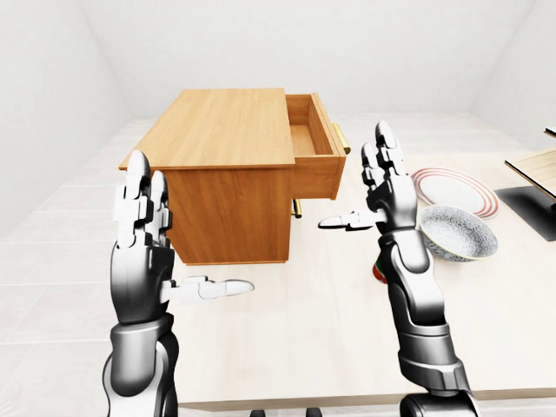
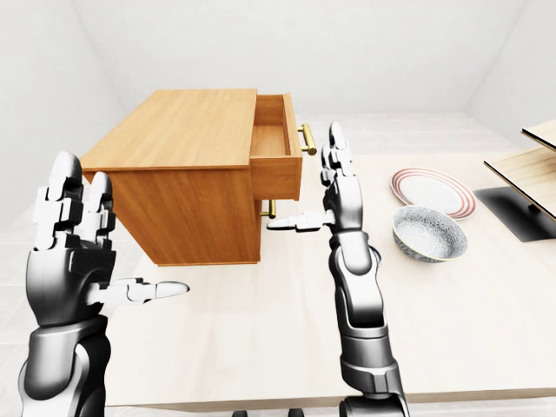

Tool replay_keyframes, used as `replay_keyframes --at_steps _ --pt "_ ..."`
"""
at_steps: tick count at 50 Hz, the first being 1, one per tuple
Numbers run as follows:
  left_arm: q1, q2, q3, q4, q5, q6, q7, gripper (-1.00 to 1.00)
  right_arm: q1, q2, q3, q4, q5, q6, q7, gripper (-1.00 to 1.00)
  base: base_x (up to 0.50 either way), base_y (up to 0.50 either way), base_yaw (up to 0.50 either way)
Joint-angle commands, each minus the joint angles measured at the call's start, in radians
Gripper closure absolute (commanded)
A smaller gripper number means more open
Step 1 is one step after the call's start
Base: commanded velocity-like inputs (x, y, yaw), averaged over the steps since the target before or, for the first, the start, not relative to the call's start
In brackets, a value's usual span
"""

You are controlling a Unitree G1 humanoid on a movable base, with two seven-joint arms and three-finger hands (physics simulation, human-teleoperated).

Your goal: Close the top drawer of the cabinet.

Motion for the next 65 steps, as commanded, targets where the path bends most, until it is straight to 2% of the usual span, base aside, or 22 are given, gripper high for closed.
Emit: replay_keyframes --at_steps 1,28,40,50,65 --pt "0.002 0.000 -0.002 -0.002 0.001 0.000 0.000 -1.00 -0.024 0.000 0.004 0.038 0.005 0.000 0.000 -1.00 0.00 0.00 0.00" --pt "-0.003 -0.001 0.000 -0.002 0.000 0.000 0.003 -1.00 -0.013 0.014 0.025 0.059 -0.011 0.000 0.007 -1.00 0.00 0.00 0.00" --pt "0.000 0.000 0.002 0.019 -0.002 0.000 0.002 -1.00 -0.047 0.023 0.037 0.070 -0.021 0.000 0.008 -1.00 0.00 0.00 0.00" --pt "-0.003 -0.001 0.002 0.005 -0.003 0.000 0.003 -1.00 -0.089 0.033 0.041 0.171 -0.023 0.000 0.011 -1.00 0.00 0.00 0.00" --pt "0.001 0.000 0.000 0.026 -0.002 0.000 0.003 -1.00 -0.108 0.010 0.012 0.279 -0.022 0.000 -0.019 -1.00 0.00 0.00 0.00"
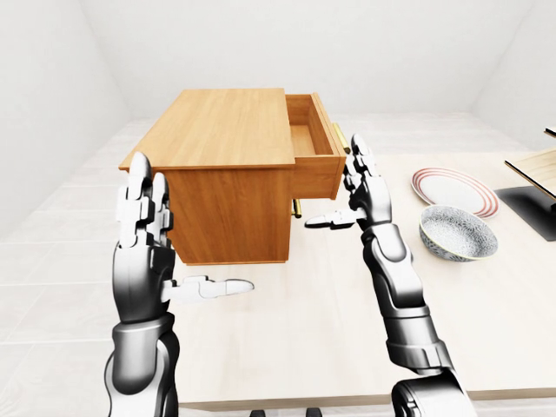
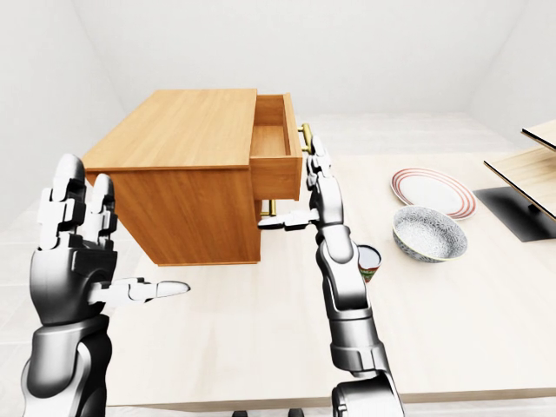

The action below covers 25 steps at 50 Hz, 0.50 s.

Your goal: Close the top drawer of the cabinet.

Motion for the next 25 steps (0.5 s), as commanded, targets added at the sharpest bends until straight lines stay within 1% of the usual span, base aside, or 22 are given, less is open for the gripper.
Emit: replay_keyframes --at_steps 1,17,25 --pt "0.002 0.000 -0.001 0.013 0.001 0.000 0.001 -1.00 -0.025 -0.013 -0.014 0.078 -0.007 0.000 -0.024 -1.00 0.00 0.00 0.00" --pt "0.002 0.000 -0.001 0.014 0.001 0.000 0.001 -1.00 -0.025 -0.015 -0.012 0.079 -0.004 0.000 -0.026 -1.00 0.00 0.00 0.00" --pt "0.002 0.000 0.000 0.013 0.000 0.000 0.002 -1.00 -0.062 -0.008 -0.003 0.152 0.001 0.000 -0.019 -1.00 0.00 0.00 0.00"
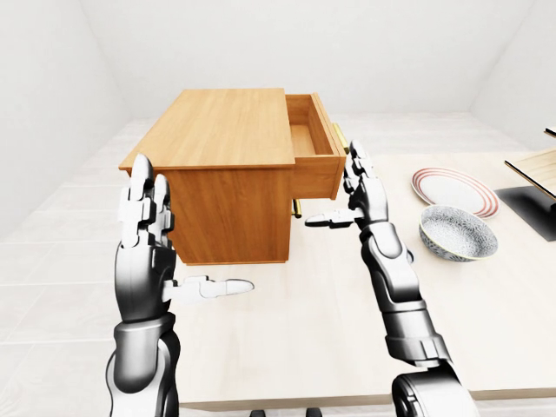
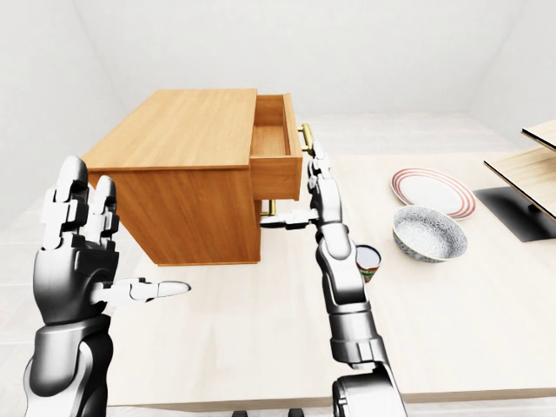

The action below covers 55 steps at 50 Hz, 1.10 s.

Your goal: Close the top drawer of the cabinet.

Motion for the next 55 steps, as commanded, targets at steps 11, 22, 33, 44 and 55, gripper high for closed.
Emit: replay_keyframes --at_steps 11,22,33,44,55 --pt "-0.004 0.000 0.000 -0.009 -0.001 0.000 0.001 -1.00 -0.071 -0.004 0.000 0.120 0.009 0.000 0.005 -1.00 0.00 0.00 0.00" --pt "0.001 0.001 0.001 0.017 -0.004 0.000 -0.002 -1.00 -0.085 -0.014 -0.005 0.093 0.014 0.000 0.003 -1.00 0.00 0.00 0.00" --pt "-0.007 0.001 -0.008 -0.011 0.000 0.000 -0.001 -1.00 -0.127 -0.009 0.007 0.106 0.010 0.000 0.006 -1.00 0.00 0.00 0.00" --pt "-0.008 0.002 -0.006 0.000 -0.004 0.000 -0.004 -1.00 -0.155 0.013 0.028 0.160 0.000 0.000 0.021 -1.00 0.01 0.00 0.00" --pt "-0.001 0.002 -0.007 0.011 -0.005 0.000 -0.006 -1.00 -0.146 0.035 0.042 0.134 -0.009 0.000 0.040 -1.00 0.00 0.00 0.00"
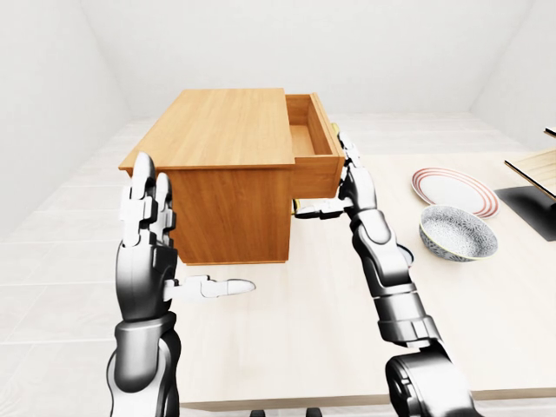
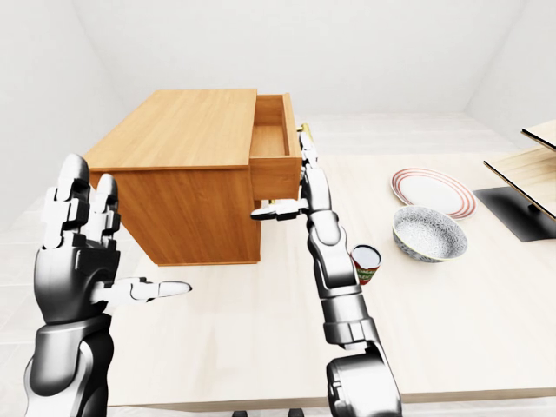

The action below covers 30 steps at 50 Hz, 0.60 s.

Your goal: Close the top drawer of the cabinet.

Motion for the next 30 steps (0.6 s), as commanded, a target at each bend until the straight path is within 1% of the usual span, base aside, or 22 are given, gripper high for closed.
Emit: replay_keyframes --at_steps 1,10,24,30 --pt "0.004 0.000 -0.002 0.014 -0.002 0.000 -0.003 -1.00 -0.033 0.027 0.029 0.020 0.006 0.000 0.031 -1.00 0.00 0.00 0.00" --pt "0.007 0.000 0.001 0.013 -0.004 0.000 -0.005 -1.00 -0.029 0.052 0.046 0.035 -0.002 0.000 0.042 -1.00 0.00 0.00 0.00" --pt "-0.002 0.000 0.000 -0.007 -0.002 0.000 -0.002 -1.00 -0.003 0.073 0.062 -0.043 -0.010 0.000 0.054 -1.00 0.00 0.00 0.00" --pt "0.004 0.001 0.003 0.010 -0.003 0.000 -0.003 -1.00 0.017 0.079 0.073 -0.061 -0.017 0.000 0.067 -1.00 0.00 0.00 0.00"
